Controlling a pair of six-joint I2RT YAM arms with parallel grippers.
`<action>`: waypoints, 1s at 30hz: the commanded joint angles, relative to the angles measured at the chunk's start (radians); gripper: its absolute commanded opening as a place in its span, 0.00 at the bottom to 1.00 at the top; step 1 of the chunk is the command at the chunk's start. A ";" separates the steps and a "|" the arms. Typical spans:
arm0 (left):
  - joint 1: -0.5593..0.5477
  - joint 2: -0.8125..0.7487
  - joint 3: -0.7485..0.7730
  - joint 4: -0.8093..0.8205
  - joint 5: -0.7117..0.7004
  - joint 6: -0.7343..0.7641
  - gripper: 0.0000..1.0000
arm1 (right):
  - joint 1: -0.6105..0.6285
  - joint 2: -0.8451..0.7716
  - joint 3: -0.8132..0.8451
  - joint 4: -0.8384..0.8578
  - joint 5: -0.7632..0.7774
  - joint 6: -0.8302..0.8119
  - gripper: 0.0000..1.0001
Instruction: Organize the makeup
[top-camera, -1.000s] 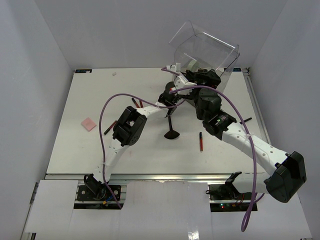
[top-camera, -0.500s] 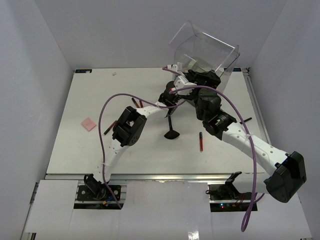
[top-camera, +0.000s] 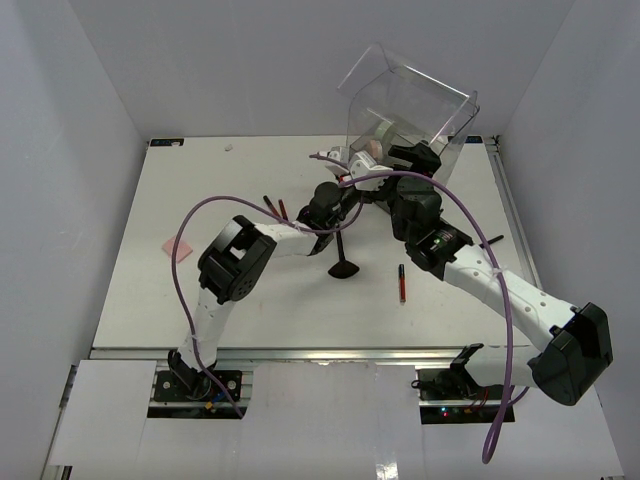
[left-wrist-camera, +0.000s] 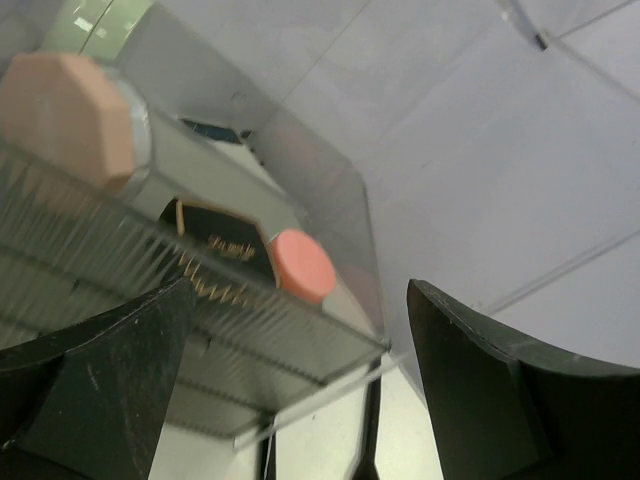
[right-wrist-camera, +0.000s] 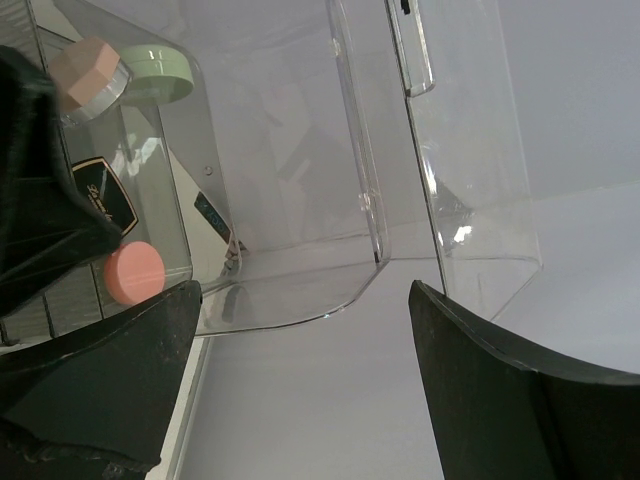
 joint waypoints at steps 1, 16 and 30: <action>-0.006 -0.168 -0.135 0.022 -0.034 0.044 0.98 | 0.002 -0.039 0.041 0.008 -0.005 0.037 0.91; 0.042 -0.359 -0.219 0.006 -0.039 0.157 0.98 | 0.002 -0.095 -0.037 -0.078 -0.063 0.115 0.90; 0.085 -0.384 -0.227 -0.013 -0.003 0.162 0.98 | 0.000 -0.269 -0.252 -0.290 -0.227 0.236 0.90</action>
